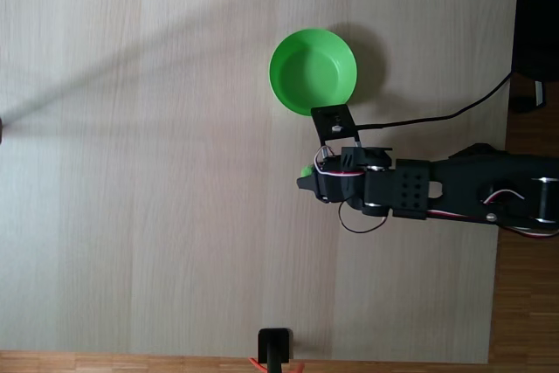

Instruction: Grasp a green pompom and put it in the green bowl.

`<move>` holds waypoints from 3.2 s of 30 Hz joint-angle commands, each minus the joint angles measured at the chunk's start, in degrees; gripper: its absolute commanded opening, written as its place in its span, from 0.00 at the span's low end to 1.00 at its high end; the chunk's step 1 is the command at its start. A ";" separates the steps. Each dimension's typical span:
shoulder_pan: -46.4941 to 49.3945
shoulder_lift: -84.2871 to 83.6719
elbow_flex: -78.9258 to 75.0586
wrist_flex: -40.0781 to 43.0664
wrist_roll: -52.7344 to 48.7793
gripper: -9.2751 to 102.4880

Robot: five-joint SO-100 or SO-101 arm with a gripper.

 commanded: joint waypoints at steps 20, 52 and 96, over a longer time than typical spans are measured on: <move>3.25 -3.78 -1.05 -0.44 -0.26 0.30; 3.69 0.70 -1.14 -0.35 -0.09 0.08; 32.08 10.46 -10.72 -0.44 -7.47 0.31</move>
